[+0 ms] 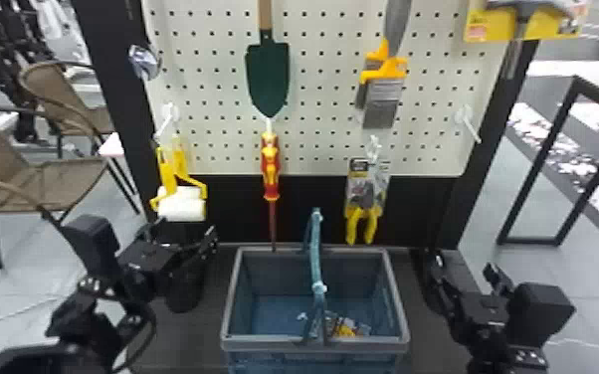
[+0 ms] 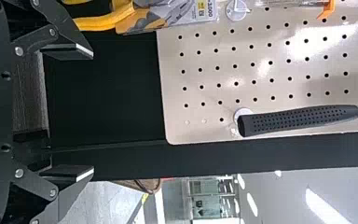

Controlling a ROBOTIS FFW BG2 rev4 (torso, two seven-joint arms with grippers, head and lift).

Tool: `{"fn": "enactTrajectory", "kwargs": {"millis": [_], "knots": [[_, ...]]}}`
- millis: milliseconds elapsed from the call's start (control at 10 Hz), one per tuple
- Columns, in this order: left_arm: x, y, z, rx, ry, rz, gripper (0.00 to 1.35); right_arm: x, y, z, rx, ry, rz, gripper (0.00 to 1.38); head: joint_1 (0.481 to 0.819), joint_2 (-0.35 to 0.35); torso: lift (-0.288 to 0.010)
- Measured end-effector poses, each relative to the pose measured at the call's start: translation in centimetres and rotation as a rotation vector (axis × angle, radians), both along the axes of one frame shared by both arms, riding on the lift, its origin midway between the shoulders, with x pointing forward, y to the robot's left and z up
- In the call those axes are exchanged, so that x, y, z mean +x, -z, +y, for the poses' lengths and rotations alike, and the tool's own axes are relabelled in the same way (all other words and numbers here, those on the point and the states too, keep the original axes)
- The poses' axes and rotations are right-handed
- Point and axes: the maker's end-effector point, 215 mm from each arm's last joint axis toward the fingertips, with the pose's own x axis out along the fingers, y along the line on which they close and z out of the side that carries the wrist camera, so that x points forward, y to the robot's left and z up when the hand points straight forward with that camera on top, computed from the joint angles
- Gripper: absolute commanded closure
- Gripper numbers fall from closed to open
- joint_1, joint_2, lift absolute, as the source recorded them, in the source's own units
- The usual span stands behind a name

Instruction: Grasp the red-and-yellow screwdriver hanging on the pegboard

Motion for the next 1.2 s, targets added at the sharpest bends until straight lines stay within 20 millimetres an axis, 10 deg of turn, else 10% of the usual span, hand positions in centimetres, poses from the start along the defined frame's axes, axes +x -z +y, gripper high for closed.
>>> {"fn": "enactTrajectory", "kwargs": {"millis": [600,1200], "knots": [[3.8,-3.4,-2.1,0.012,0.286,-0.015,0.21,0.0,-0.2,0.4,0.001,-0.005,-0.003,0.4,0.549,0.0,-0.1],[5.1,-3.1,-9.0,0.04,0.521,0.056,0.21,0.2,-0.4,0.7,-0.001,-0.012,-0.007,0.4,0.549,0.0,-0.1]]}}
